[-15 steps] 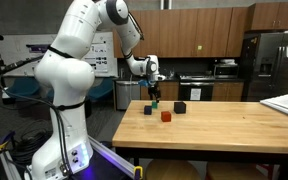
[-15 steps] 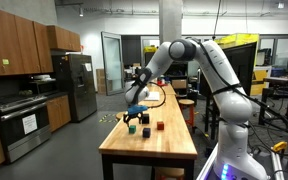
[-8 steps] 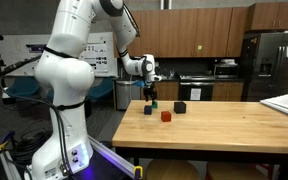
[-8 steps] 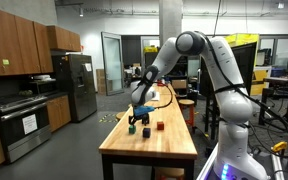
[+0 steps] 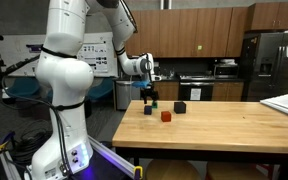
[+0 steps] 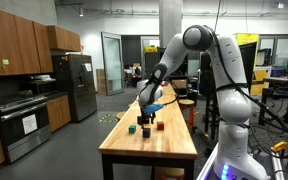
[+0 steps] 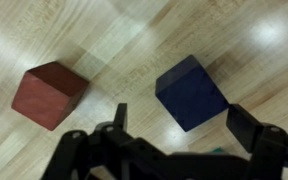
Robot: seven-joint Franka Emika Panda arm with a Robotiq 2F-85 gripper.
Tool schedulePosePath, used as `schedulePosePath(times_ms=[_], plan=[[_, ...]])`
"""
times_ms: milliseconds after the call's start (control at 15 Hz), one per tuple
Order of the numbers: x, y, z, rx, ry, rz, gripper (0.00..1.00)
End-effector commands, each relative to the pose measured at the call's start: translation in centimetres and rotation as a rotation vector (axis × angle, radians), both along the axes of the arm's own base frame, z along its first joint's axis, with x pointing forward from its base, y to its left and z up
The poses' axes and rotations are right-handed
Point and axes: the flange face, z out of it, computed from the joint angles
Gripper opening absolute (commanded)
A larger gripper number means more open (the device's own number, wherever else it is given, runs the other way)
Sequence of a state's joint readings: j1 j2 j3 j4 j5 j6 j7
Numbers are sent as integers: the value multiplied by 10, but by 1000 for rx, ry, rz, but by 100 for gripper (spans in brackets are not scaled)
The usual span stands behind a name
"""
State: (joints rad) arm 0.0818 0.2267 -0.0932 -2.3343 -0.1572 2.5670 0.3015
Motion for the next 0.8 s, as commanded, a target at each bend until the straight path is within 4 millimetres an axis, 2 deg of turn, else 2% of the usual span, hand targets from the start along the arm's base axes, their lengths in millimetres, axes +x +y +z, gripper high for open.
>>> schedulePosePath(times_ms=[0, 400, 733], plan=[[-11, -15, 14, -8, -4, 148, 100], [-11, -13, 22, 48, 2, 416, 100], [-15, -2, 14, 97, 37, 561, 100]])
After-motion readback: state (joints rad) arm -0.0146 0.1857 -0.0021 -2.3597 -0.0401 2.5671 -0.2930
